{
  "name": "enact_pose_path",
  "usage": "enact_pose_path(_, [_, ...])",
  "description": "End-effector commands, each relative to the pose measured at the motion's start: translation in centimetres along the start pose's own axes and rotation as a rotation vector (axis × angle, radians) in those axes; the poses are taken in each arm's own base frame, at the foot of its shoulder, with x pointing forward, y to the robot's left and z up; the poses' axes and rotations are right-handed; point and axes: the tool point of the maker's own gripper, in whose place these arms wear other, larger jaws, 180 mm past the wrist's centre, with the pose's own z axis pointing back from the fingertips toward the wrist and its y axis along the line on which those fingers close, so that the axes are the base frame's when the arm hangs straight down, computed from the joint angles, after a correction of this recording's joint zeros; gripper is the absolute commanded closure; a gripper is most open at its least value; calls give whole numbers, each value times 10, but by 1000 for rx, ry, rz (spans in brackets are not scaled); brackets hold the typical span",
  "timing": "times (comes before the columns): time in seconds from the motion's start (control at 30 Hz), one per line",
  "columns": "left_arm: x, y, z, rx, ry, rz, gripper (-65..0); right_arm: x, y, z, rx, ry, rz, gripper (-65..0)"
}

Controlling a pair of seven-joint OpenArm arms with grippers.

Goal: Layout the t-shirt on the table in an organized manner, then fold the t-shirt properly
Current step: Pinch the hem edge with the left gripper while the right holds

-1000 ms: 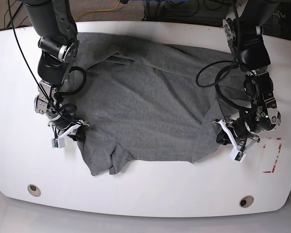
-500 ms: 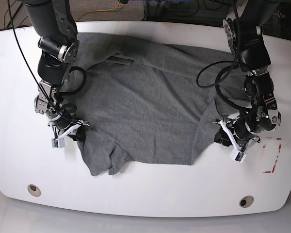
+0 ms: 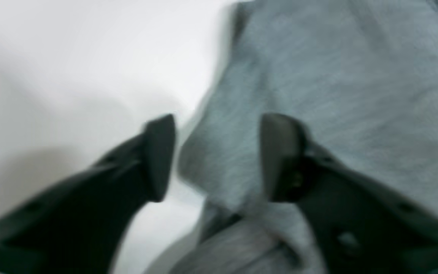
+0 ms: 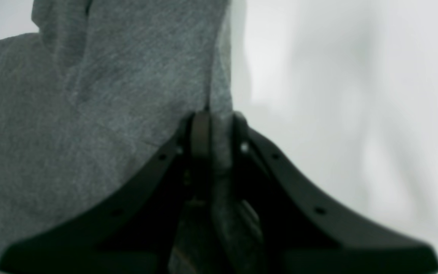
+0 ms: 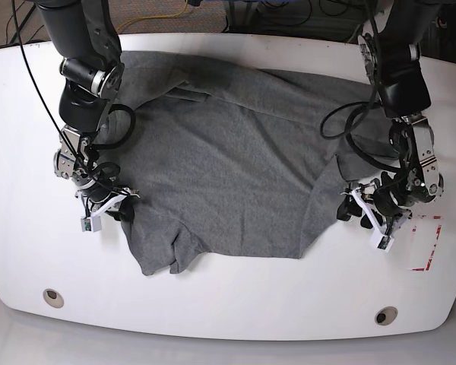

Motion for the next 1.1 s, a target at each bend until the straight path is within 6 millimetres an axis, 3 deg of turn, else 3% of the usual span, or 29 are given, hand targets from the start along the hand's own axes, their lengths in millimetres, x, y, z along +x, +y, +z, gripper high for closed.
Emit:
enact_pose_path(0.0, [21,15,3,5,-62,20,-424,8,-3,0,-7,15,27,-89])
enact_pose_path(0.3, [2,29,-2,-48,-96,181,-440,8,-3,0,-7,15,27,-89])
enact_pose_path(0.8, [-11,16,-11,-125,-85,296,-440,7,-3,0,-7,16,27,-89])
enact_pose_path(1.07, [-1,12,-9,-158,-96,318,-439,7,-3,0,-7,16,27,-89])
